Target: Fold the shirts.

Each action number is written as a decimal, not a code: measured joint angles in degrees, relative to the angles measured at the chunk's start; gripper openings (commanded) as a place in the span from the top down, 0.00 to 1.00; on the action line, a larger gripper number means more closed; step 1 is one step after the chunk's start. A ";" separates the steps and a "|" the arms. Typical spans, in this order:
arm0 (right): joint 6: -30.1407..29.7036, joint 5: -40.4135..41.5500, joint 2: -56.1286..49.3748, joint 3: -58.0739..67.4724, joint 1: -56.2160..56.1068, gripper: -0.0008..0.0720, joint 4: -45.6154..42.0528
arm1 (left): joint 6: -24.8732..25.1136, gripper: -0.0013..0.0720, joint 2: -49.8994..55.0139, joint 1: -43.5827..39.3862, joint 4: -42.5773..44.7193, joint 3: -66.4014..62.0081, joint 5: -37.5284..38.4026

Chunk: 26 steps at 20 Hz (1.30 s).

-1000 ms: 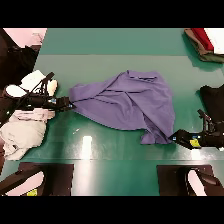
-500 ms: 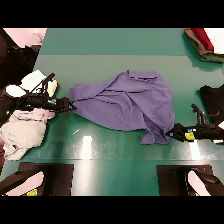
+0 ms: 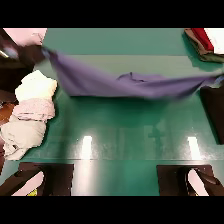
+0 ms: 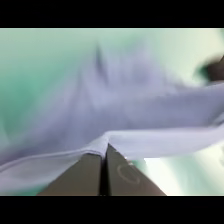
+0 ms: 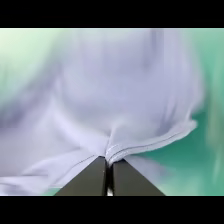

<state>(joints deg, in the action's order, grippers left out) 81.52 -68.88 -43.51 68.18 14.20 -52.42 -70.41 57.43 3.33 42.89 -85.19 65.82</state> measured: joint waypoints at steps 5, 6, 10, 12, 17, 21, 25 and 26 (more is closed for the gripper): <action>-0.31 5.20 0.22 22.62 6.23 0.97 0.04 | -0.22 0.95 -1.25 0.00 -0.11 -27.28 -0.07; -0.48 5.66 0.26 26.12 7.19 0.97 0.04 | -0.55 0.95 -1.73 0.00 -0.07 -30.93 -0.20; -0.61 6.10 0.24 37.99 10.36 0.97 -0.02 | -2.03 0.95 -5.16 0.00 0.11 -37.64 -1.33; -0.61 4.68 -0.24 43.30 11.74 0.97 -0.07 | -2.80 0.95 -6.95 0.00 0.15 -38.84 -1.62; 0.11 -2.51 -4.11 51.80 13.73 0.97 0.13 | -4.59 0.95 -9.01 0.00 3.48 -34.69 -0.09; 3.06 -10.25 -9.79 45.81 9.99 0.97 0.11 | -8.61 0.95 -5.66 -0.02 9.68 -19.69 2.01; 4.92 -14.49 -19.78 34.07 -0.39 0.97 -2.71 | -10.40 0.95 3.85 -0.02 11.69 -4.74 4.66; 5.46 -14.78 -23.08 31.58 -3.08 0.97 -4.28 | -10.54 0.95 7.10 0.02 12.15 -2.10 5.07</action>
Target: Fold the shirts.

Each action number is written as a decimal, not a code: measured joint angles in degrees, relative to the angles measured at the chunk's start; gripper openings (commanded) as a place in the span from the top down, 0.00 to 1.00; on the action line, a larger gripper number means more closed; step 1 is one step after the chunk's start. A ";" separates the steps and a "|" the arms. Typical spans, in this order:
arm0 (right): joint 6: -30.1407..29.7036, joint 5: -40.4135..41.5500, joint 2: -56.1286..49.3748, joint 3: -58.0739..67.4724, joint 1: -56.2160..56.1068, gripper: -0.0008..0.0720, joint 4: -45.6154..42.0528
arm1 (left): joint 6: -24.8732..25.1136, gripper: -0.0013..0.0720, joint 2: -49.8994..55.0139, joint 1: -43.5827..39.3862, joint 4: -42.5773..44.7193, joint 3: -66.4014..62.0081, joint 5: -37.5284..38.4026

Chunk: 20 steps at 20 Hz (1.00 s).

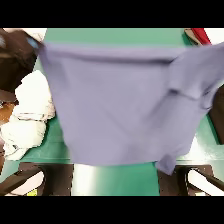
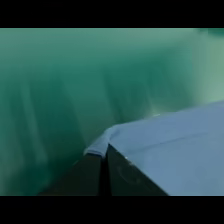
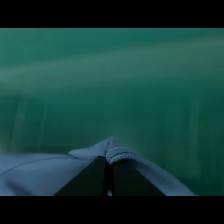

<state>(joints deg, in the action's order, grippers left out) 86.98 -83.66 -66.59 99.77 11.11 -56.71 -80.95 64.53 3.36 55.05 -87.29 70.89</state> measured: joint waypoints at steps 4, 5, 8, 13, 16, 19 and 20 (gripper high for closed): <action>1.42 2.19 -13.20 -5.31 -6.56 0.97 -5.73 | 2.49 0.95 12.55 -0.07 -0.72 4.68 -2.99; 1.53 4.46 -15.74 -5.84 -7.10 0.97 -6.23 | 3.85 0.95 14.88 -0.07 -1.66 5.16 -4.90; 1.88 13.97 -21.24 -6.75 -7.78 0.97 -6.34 | 8.37 0.95 19.85 -0.07 -6.45 5.90 -13.73; -0.72 28.02 -24.15 -7.17 -7.50 0.97 -5.95 | 15.39 0.95 22.45 -0.11 -11.80 6.19 -26.14; -3.45 29.44 -24.61 -7.28 -7.41 0.97 -7.89 | 17.88 0.95 22.88 -0.13 -12.52 6.27 -25.75; -4.72 25.77 -24.61 -8.74 -7.34 0.97 -13.16 | 18.97 0.95 23.06 -0.13 -12.00 7.34 -21.05; -4.94 24.63 -24.37 -9.99 -7.34 0.97 -14.75 | 19.17 0.95 23.10 -0.11 -11.82 8.31 -19.71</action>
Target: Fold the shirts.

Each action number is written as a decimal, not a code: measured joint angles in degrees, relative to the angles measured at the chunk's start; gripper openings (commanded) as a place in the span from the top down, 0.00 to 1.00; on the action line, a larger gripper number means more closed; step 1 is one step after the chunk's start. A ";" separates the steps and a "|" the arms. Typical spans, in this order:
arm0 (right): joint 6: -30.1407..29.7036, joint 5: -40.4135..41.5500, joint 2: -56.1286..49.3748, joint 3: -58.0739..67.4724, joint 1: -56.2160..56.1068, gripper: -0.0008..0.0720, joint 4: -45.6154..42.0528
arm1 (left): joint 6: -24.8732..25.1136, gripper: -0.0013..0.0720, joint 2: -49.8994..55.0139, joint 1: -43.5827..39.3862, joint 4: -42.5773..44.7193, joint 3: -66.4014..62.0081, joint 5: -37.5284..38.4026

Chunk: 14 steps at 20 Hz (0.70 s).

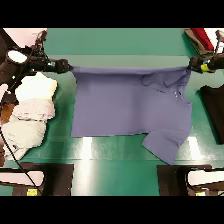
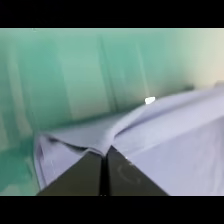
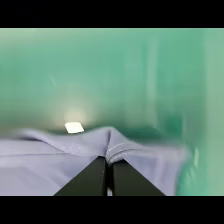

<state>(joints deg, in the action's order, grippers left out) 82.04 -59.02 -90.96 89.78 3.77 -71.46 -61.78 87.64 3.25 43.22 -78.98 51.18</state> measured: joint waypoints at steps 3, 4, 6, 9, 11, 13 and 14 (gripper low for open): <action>-0.37 -2.05 1.49 -5.53 0.00 0.97 -3.93 | 0.11 0.95 0.07 -0.02 0.28 4.61 2.38; -0.44 -2.19 1.95 -7.37 0.02 0.97 -4.66 | 0.11 0.95 0.09 -0.07 0.35 6.45 2.64; -0.57 -2.58 2.56 -10.71 0.02 0.97 -5.66 | 0.17 0.95 0.09 -0.37 0.46 10.38 3.02; -0.55 -3.19 2.97 -13.90 0.02 0.71 -6.03 | -0.07 0.21 0.09 -1.03 0.57 14.82 3.10; -0.35 -4.13 3.32 -14.80 0.07 0.37 -6.21 | -1.66 0.32 0.09 -0.98 0.50 16.04 3.02; -0.17 -6.99 3.50 -14.45 0.35 0.37 -6.12 | -3.41 0.32 0.09 -0.61 0.39 16.00 3.89; -0.15 -9.03 3.72 -13.79 0.74 0.38 -6.16 | -4.02 0.32 -0.04 0.00 0.46 15.52 5.33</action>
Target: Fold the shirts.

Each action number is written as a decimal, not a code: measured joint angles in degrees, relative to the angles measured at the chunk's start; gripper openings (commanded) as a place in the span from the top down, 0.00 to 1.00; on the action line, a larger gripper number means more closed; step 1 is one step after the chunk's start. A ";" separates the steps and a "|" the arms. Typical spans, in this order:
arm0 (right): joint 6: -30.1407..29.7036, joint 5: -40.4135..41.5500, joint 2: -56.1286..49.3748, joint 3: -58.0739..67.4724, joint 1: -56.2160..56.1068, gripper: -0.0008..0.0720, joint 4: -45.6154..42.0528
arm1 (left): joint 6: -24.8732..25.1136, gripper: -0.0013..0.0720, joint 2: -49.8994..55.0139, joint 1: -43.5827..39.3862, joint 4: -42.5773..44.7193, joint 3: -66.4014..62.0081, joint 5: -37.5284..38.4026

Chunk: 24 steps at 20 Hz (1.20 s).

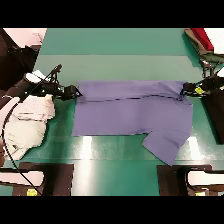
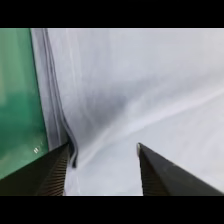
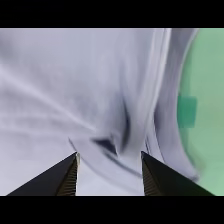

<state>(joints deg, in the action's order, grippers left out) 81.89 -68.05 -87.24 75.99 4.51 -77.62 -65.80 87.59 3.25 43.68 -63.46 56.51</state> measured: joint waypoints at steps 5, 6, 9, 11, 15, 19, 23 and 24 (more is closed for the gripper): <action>-2.05 -11.32 5.95 -1.14 4.28 0.49 1.05 | -1.16 0.32 -5.73 4.46 2.95 0.39 9.77; -2.58 -12.98 8.02 -2.67 5.62 0.49 2.58 | -1.20 0.32 -7.58 4.94 4.48 2.12 11.56; -4.76 -14.36 13.42 -8.02 9.49 0.49 8.96 | -1.38 0.32 -13.44 5.73 6.99 11.39 15.30; -6.16 -14.45 16.31 -11.45 11.54 0.49 13.25 | -1.42 0.32 -16.24 5.95 7.54 18.38 16.35; -7.85 -14.43 19.91 -15.13 13.44 0.49 17.53 | -1.64 0.32 -18.82 6.19 7.93 28.30 16.48; -8.59 -14.32 21.62 -16.20 13.97 0.49 18.95 | -1.84 0.32 -19.58 6.29 5.05 32.15 15.30; -8.81 -14.47 22.12 -16.46 14.12 0.49 19.41 | -1.57 0.50 -19.71 6.23 3.17 33.35 12.50; -8.81 -14.49 22.18 -16.50 14.14 0.49 19.41 | -1.53 0.57 -19.74 6.23 2.78 33.46 11.65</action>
<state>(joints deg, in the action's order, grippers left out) 73.08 -82.54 -65.06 59.48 18.65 -58.22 -67.33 67.85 9.47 46.46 -30.00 68.16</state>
